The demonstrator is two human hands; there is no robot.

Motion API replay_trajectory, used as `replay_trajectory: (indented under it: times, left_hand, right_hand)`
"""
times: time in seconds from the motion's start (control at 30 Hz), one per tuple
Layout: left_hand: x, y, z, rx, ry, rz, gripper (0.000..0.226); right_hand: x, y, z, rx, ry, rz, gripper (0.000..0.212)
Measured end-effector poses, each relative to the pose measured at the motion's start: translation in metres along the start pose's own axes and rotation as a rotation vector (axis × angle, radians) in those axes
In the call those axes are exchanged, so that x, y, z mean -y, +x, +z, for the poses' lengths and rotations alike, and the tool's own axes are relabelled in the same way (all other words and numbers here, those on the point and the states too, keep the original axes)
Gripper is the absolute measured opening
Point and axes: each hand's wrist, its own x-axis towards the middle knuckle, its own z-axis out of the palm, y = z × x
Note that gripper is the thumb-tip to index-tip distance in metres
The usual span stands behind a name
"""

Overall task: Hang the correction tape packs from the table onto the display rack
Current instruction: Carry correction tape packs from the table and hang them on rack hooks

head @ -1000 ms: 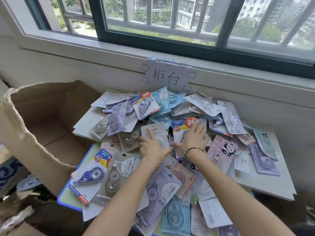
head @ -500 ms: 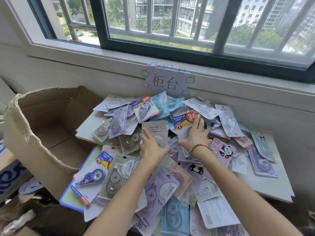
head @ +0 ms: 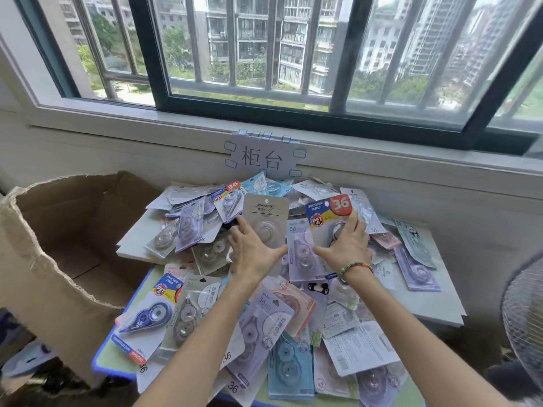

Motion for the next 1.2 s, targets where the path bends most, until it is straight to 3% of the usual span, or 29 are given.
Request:
replay_trajectory:
  times: [0.23,0.37,0.63,0.73,0.8,0.93,1.2]
  left_hand:
    - [-0.033,-0.036,0.003,0.102,-0.076,0.228,0.135]
    - [-0.046,-0.080,0.003,0.185,-0.156,0.407,0.127]
    - [-0.055,-0.191,0.003,0.337,-0.173,0.604,0.115]
    - [-0.078,-0.242,0.016,0.426,-0.106,0.720,0.101]
    - [-0.088,-0.282,0.028,0.464,-0.070,0.844,0.108]
    - [-0.108,-0.379,0.028,0.635,-0.212,0.919,0.119]
    - [-0.125,-0.580,0.036,0.823,-0.258,1.114,0.118]
  right_hand:
    - [-0.023,-0.063,-0.051,-0.200,0.103,0.128,0.127]
    - [-0.045,-0.128,-0.079,-0.353,0.050,0.295,0.126]
    - [-0.094,-0.292,-0.124,-0.616,-0.028,0.657,0.126]
    - [-0.116,-0.355,-0.151,-0.705,-0.064,0.800,0.125]
    - [-0.129,-0.398,-0.165,-0.759,-0.092,0.887,0.124]
    - [-0.152,-0.486,-0.188,-0.884,-0.143,1.048,0.124]
    - [-0.196,-0.669,-0.234,-1.078,-0.203,1.333,0.124]
